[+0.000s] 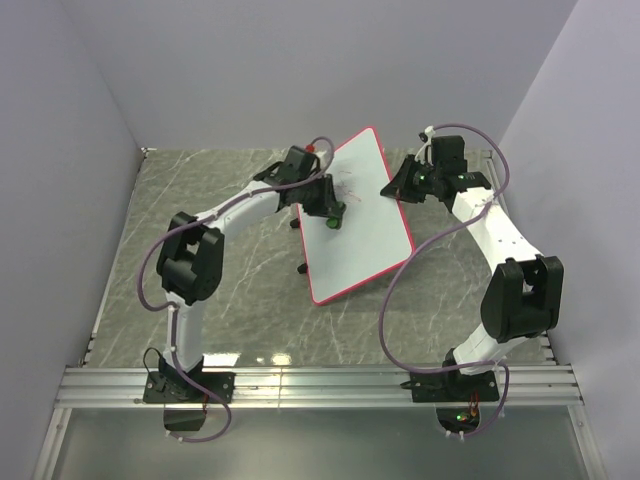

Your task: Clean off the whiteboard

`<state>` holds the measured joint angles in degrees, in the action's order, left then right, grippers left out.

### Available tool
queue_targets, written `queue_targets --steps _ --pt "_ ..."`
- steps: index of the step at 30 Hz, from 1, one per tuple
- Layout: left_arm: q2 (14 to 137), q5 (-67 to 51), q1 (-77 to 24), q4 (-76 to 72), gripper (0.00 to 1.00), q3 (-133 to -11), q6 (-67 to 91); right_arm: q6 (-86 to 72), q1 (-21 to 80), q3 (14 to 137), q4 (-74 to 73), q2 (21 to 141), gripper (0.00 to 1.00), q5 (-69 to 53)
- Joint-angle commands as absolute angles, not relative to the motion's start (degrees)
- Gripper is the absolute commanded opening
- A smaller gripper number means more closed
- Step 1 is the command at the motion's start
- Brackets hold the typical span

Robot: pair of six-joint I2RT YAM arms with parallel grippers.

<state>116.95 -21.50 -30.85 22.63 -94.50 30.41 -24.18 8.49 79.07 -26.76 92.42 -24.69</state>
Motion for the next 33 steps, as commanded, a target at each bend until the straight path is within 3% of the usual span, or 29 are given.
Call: queue_targets --steps 1,12,22,33 --pt "119.09 -27.15 -38.93 23.9 0.0 -103.5 29.09 -21.18 12.04 78.14 -32.96 94.04 0.0 -22.24" --pt "126.9 -24.35 -37.53 27.68 0.0 -112.15 29.27 -21.36 13.01 75.59 -32.78 92.64 0.0 -22.06" --pt "127.62 -24.08 -27.34 22.24 0.0 -93.8 27.6 -19.69 13.01 76.38 -34.54 92.29 0.0 -20.65" --pt "125.6 -27.76 -29.7 22.32 0.0 -95.79 26.54 -20.39 13.09 77.78 -34.19 94.3 0.0 -21.62"
